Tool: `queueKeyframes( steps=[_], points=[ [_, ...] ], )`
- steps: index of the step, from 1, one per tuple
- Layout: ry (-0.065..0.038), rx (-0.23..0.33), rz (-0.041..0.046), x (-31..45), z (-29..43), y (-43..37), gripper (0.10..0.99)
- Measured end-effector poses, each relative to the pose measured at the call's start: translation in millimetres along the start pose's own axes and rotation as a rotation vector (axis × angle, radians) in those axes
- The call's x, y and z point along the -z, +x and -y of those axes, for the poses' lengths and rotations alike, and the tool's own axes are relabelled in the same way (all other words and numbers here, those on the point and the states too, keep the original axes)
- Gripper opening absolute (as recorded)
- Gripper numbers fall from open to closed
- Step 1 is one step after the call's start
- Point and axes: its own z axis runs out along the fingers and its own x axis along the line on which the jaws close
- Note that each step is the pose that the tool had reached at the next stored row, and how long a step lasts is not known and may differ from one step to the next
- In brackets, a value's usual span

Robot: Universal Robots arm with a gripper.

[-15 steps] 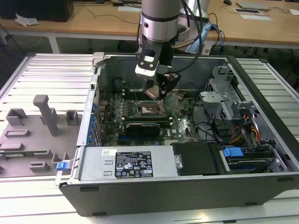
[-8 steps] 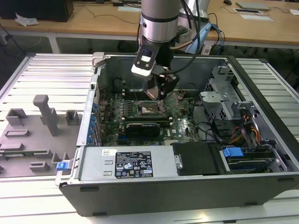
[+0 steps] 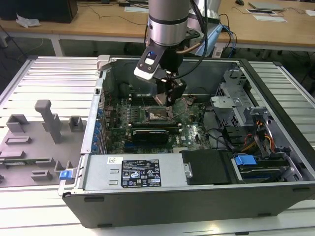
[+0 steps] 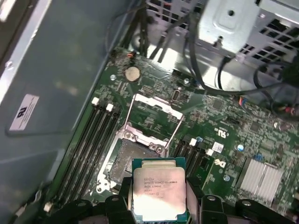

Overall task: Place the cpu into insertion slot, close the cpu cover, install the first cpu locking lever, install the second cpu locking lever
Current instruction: 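Place the cpu into insertion slot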

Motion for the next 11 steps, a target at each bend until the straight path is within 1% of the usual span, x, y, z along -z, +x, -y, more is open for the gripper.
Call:
queueKeyframes(
  steps=[3, 10, 11],
  points=[
    [-0.001, -0.060, 0.0053, -1.1, 0.1, 0.0, 0.541],
    [-0.002, -0.172, 0.0161, -3.2, 0.3, -0.1, 0.541],
    [-0.003, -0.196, 0.0181, -3.8, 0.3, -0.1, 0.541]
  ],
)
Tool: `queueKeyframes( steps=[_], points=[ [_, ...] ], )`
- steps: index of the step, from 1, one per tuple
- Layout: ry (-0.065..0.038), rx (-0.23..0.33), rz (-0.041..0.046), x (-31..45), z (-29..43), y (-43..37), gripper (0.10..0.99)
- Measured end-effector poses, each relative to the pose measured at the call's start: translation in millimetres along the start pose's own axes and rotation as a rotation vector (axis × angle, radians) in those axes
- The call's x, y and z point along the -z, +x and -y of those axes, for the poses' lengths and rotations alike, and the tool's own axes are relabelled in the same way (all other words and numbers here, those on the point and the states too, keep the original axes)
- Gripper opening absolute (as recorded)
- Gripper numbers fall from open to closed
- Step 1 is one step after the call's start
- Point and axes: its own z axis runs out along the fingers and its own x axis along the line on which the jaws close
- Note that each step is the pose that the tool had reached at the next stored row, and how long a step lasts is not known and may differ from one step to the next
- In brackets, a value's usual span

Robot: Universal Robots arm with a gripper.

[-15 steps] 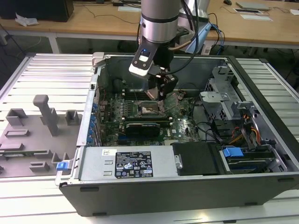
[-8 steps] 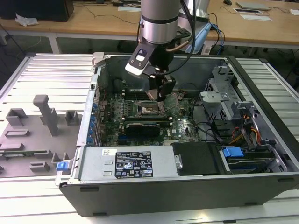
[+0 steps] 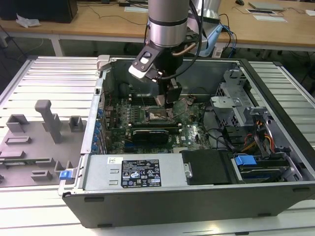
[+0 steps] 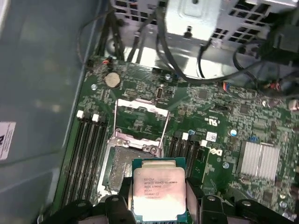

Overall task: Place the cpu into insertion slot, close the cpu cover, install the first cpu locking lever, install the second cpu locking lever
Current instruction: 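Place the cpu into insertion slot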

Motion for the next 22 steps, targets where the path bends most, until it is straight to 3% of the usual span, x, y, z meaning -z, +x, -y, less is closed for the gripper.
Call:
queueKeyframes(
  steps=[4, 7, 12, 15, 22],
  points=[
    [-0.002, -0.156, 0.0136, -8.1, 0.7, -0.1, 0.541],
    [-0.003, -0.192, 0.0168, -14.3, 1.3, 0.6, 0.541],
    [-0.003, -0.195, 0.0170, -25.1, 2.6, 10.2, 0.541],
    [-0.003, -0.191, 0.0168, -37.0, 4.3, 17.9, 0.541],
    [-0.003, -0.191, 0.0166, -49.1, 8.1, 28.1, 0.541]
  ],
)
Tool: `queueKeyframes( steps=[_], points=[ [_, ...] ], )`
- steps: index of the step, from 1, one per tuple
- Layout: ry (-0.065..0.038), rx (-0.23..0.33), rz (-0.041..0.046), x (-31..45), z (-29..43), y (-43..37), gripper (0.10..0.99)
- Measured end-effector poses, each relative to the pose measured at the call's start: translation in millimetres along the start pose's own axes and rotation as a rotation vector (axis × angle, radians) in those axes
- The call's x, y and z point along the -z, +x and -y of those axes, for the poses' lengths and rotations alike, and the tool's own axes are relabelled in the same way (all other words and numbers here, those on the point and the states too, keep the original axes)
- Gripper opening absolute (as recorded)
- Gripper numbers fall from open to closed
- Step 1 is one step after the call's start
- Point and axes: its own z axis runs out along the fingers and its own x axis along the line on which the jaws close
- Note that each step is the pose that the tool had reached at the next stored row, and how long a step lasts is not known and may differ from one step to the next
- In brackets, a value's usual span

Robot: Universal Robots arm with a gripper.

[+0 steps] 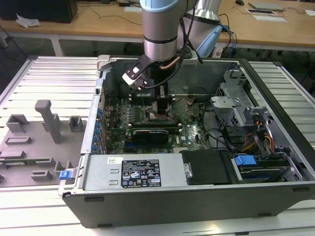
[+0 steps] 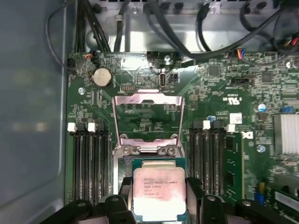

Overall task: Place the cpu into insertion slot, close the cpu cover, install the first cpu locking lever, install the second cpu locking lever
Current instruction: 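Place the cpu into insertion slot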

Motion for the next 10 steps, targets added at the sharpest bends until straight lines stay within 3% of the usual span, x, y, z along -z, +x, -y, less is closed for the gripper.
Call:
queueKeyframes(
  steps=[10],
  points=[
    [0.002, -0.001, 0.0002, -18.3, 3.3, 5.4, 0.541]
  ],
)
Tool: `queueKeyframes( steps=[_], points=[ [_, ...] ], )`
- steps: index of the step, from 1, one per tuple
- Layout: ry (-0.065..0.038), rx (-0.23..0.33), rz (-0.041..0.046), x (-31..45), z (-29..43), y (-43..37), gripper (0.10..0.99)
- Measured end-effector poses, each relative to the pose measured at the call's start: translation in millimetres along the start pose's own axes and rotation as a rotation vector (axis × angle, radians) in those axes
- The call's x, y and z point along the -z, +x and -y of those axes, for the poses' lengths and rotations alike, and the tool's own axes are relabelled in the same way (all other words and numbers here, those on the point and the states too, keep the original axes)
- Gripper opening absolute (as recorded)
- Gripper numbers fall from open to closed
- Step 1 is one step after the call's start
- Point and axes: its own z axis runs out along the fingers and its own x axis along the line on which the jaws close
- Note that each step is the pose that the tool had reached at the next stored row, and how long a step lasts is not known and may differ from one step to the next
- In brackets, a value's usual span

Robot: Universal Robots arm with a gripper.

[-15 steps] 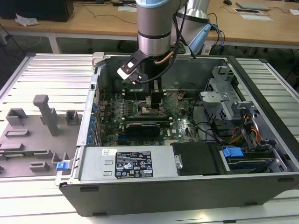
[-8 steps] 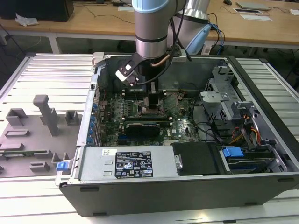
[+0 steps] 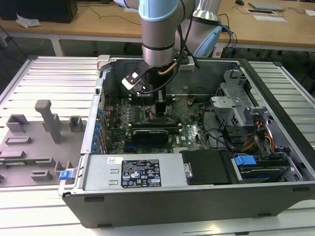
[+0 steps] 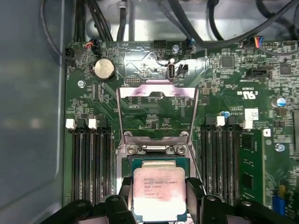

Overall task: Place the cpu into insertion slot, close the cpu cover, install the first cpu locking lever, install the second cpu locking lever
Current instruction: 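Place the cpu into insertion slot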

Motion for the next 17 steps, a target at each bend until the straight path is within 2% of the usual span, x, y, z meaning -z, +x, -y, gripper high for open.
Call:
queueKeyframes(
  steps=[6, 17],
  points=[
    [0.000, -0.004, 0.0003, -8.9, 3.4, -0.1, 0.541],
    [0.000, -0.007, 0.0004, -13.7, 4.4, 2.1, 0.541]
  ],
)
